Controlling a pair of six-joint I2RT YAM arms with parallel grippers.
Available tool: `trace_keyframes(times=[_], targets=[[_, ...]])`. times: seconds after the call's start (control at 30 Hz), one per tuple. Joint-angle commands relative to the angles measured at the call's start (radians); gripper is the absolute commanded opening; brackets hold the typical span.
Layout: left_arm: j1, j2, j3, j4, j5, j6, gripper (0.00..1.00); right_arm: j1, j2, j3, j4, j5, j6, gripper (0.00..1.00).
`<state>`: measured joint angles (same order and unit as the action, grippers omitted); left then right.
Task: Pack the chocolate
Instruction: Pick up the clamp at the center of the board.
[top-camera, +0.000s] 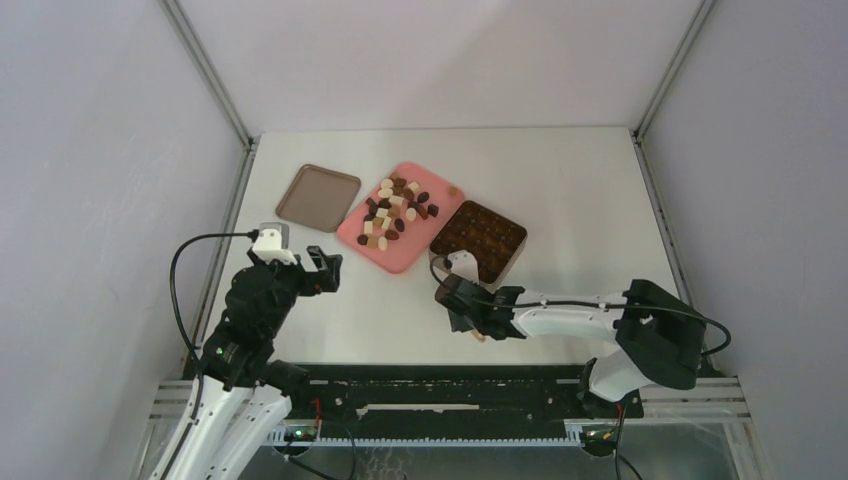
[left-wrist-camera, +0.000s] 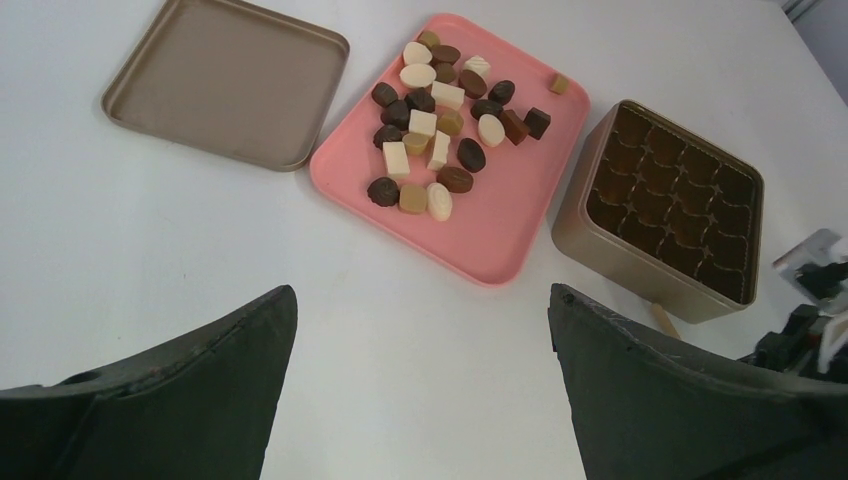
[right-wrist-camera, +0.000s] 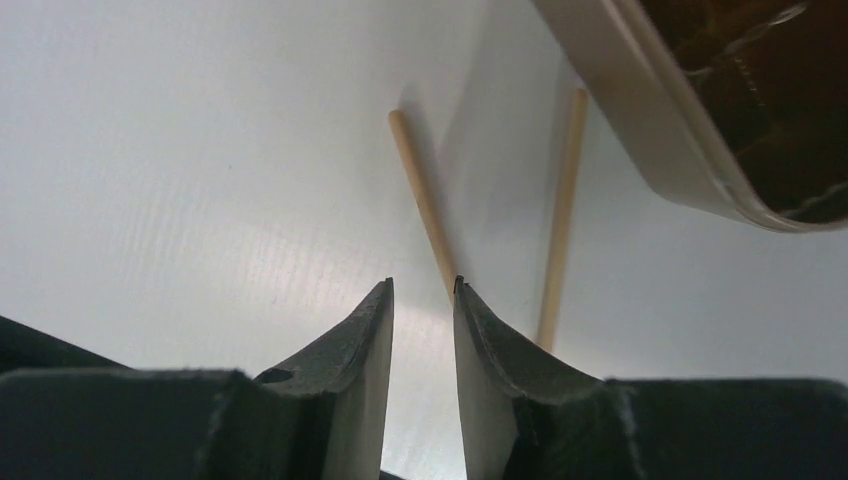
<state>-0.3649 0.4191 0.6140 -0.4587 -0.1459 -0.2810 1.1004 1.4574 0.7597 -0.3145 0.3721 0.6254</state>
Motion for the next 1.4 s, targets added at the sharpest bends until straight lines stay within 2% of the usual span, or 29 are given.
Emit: trace_keyframes(times=[0.0, 0.23, 0.47, 0.53, 0.63, 0.77, 1.07, 1.2, 1.37], targets=[[-0.006, 0.003, 0.013, 0.029, 0.029, -0.007, 1.00, 0.008, 0.070, 0.041, 0.031, -0.052, -0.060, 0.37], [-0.006, 0.004, 0.010, 0.031, 0.039, -0.004, 1.00, 0.008, 0.165, 0.090, -0.012, -0.046, -0.072, 0.36], [-0.006, 0.006, 0.008, 0.038, 0.050, -0.002, 1.00, 0.006, 0.182, 0.099, -0.026, -0.086, -0.087, 0.26], [-0.006, 0.006, 0.007, 0.038, 0.058, -0.001, 1.00, 0.005, 0.187, 0.114, -0.036, -0.081, -0.093, 0.20], [-0.006, 0.006, 0.007, 0.038, 0.072, -0.002, 1.00, 0.003, 0.179, 0.143, -0.048, -0.083, -0.104, 0.00], [-0.006, 0.006, 0.011, 0.035, 0.100, -0.024, 1.00, 0.006, 0.134, 0.182, -0.048, -0.093, -0.109, 0.00], [-0.006, 0.030, 0.034, 0.038, 0.187, -0.137, 1.00, -0.005, -0.083, 0.188, 0.047, -0.045, -0.042, 0.00], [-0.006, 0.042, 0.020, 0.079, 0.273, -0.205, 1.00, -0.014, -0.170, 0.179, 0.150, -0.044, -0.021, 0.00], [-0.007, 0.063, -0.004, 0.148, 0.366, -0.277, 1.00, -0.069, -0.262, 0.095, 0.362, -0.096, 0.051, 0.00]])
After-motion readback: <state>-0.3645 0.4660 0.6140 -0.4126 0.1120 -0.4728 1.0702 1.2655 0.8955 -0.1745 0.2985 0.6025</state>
